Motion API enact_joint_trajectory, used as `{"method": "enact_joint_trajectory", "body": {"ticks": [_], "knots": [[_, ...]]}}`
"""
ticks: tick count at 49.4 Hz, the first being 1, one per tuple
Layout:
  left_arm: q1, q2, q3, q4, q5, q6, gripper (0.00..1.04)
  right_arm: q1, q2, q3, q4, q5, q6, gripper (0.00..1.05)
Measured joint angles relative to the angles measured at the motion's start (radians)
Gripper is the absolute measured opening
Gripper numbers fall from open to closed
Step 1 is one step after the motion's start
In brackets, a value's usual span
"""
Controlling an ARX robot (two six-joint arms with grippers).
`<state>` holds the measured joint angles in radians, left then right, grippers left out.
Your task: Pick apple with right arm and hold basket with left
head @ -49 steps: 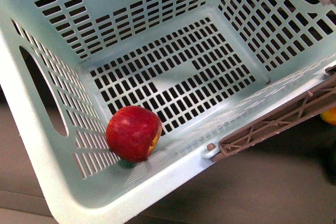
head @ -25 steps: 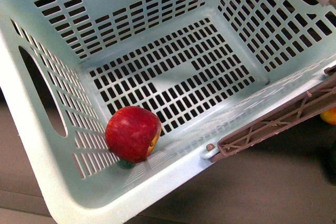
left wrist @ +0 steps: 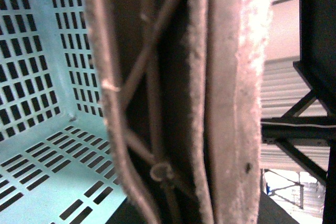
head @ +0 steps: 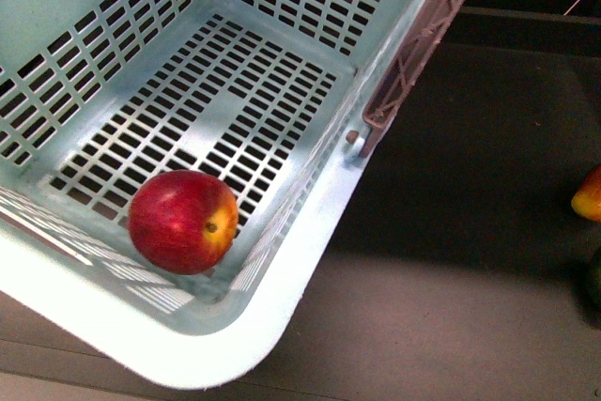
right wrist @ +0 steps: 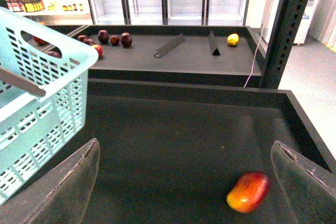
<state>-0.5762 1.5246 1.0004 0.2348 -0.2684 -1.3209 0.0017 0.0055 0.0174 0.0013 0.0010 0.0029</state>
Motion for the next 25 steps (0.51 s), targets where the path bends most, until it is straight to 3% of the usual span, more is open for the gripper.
{"method": "enact_joint_trajectory", "body": {"ticks": [19, 25], "knots": [[0.266, 0.051, -0.04, 0.062, 0.06, -0.081, 0.16, 0.0, 0.0, 0.0, 0.0, -0.001, 0.0, 0.96], [0.312, 0.103, -0.027, 0.075, 0.072, -0.084, 0.16, 0.0, 0.0, 0.0, 0.0, 0.0, 0.0, 0.96]]}}
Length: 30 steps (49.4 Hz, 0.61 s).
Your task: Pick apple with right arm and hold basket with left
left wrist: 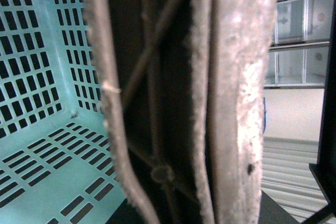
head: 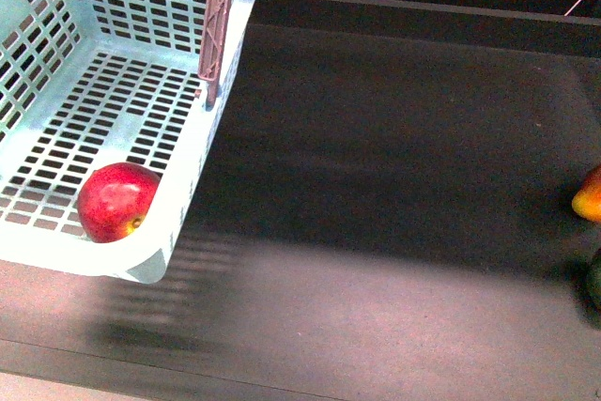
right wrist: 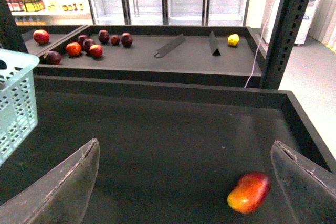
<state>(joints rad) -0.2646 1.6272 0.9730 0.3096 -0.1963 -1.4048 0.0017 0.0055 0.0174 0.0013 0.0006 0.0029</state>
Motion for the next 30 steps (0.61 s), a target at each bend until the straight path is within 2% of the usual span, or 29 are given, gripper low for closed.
{"method": "enact_joint_trajectory", "body": {"ticks": [9, 30], "knots": [[0.046, 0.11, 0.057, 0.027, 0.064, -0.04, 0.16, 0.0, 0.0, 0.0, 0.0, 0.0, 0.0, 0.96], [0.102, 0.346, 0.196, 0.059, 0.092, -0.067, 0.16, 0.0, 0.0, 0.0, 0.0, 0.0, 0.0, 0.96]]}}
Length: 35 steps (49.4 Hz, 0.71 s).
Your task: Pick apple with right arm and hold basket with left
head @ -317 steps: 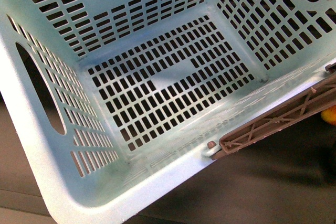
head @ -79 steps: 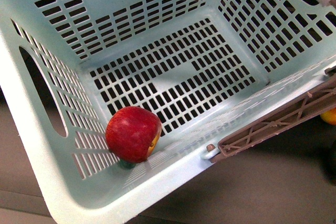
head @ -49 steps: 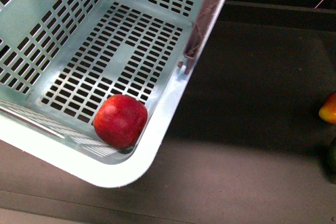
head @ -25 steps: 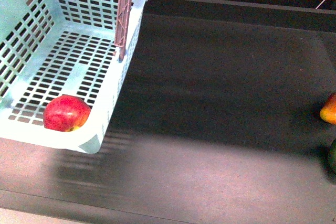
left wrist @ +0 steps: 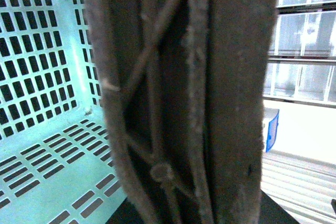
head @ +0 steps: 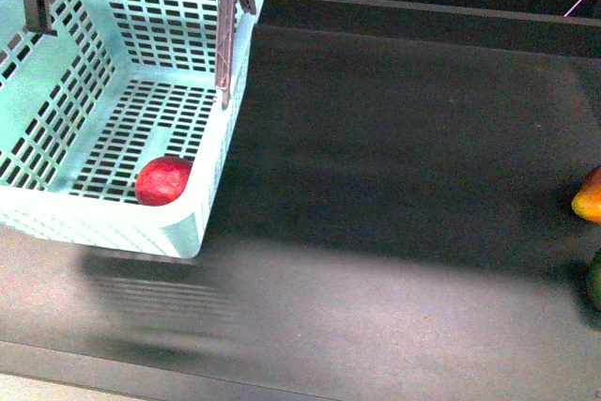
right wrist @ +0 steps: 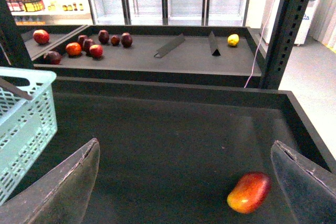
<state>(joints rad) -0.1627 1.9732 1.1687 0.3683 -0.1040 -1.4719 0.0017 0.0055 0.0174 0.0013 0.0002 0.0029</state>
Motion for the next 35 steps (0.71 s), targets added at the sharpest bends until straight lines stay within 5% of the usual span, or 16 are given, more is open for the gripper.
{"method": "enact_joint_trajectory", "body": {"ticks": [35], "knots": [[0.049, 0.118, 0.042, 0.026, 0.072, -0.004, 0.16, 0.0, 0.0, 0.0, 0.0, 0.0, 0.0, 0.96]]}}
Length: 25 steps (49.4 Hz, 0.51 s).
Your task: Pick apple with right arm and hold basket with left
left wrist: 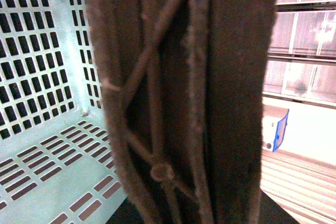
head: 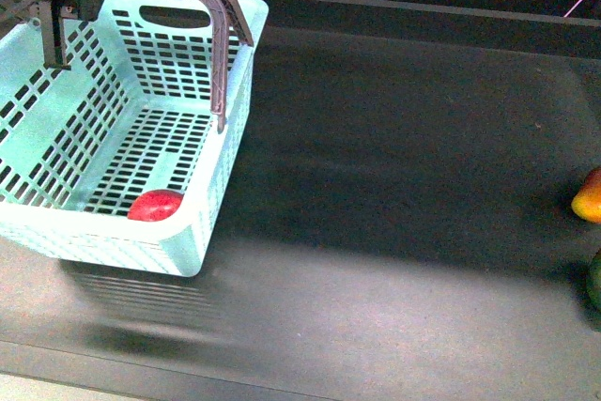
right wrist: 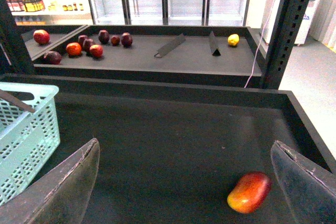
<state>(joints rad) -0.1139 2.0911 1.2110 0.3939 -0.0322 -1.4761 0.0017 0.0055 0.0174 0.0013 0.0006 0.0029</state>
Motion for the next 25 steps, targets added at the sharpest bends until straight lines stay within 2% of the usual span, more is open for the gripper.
{"method": "enact_joint_trajectory", "body": {"ticks": [1, 7, 21, 25], "knots": [[0.0, 0.0, 0.0, 0.001, 0.001, 0.0, 0.16, 0.0, 0.0, 0.0, 0.0, 0.0, 0.0, 0.96], [-0.001, 0.0, 0.0, 0.005, 0.002, 0.006, 0.35, 0.0, 0.0, 0.0, 0.0, 0.0, 0.0, 0.96], [-0.018, -0.182, -0.109, -0.02, -0.03, 0.05, 0.99, 0.0, 0.0, 0.0, 0.0, 0.0, 0.0, 0.96], [-0.032, -0.266, -0.149, -0.08, -0.05, 0.106, 0.98, 0.0, 0.0, 0.0, 0.0, 0.0, 0.0, 0.96]]}}
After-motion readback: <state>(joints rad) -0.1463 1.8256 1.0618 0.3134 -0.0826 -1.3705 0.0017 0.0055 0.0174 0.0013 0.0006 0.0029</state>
